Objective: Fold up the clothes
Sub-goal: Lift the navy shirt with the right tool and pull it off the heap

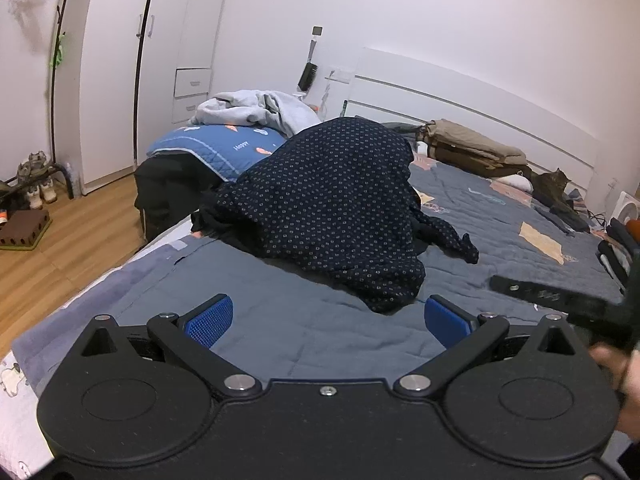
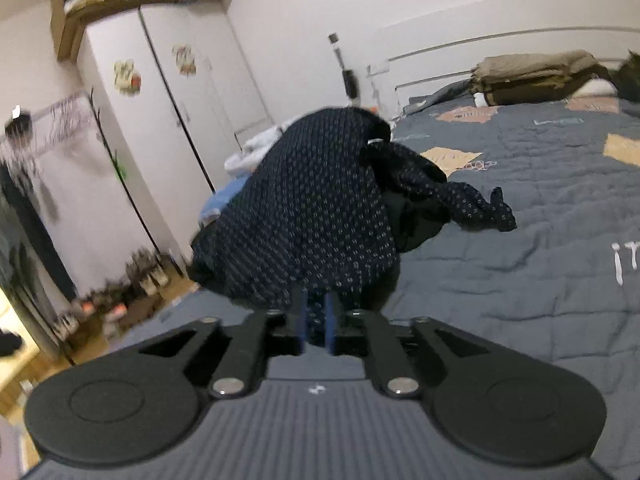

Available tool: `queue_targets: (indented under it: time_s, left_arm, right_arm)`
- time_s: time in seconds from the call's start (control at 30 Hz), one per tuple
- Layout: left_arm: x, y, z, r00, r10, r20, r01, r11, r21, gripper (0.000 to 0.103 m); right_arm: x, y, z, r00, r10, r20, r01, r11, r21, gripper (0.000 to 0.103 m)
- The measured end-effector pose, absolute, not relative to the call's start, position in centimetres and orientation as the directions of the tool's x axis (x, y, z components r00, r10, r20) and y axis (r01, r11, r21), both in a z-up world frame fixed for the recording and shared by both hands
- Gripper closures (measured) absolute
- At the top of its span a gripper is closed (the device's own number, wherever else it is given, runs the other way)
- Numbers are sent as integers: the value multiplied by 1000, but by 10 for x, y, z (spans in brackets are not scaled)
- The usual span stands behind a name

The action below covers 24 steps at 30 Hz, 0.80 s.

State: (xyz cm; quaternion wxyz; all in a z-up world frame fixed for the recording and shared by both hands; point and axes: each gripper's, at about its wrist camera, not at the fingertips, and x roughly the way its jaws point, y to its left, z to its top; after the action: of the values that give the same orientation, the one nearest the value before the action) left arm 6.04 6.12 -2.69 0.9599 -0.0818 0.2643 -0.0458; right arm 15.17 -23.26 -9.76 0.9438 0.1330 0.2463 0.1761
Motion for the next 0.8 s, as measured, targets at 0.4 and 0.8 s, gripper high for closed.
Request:
queue_targets:
  time_s: [0.4,0.8]
  left_arm:
    - [69,62,-36,845,-108,-524,17,984,-175,0]
    - [78,75,-42,837,-71,-543,-28,985,-172,0]
  right_arm:
    - [227,-202,-148,806,407,-430,-303,907,293,30]
    - [275,-186,-195,801,378,-465,-239,913,331,25]
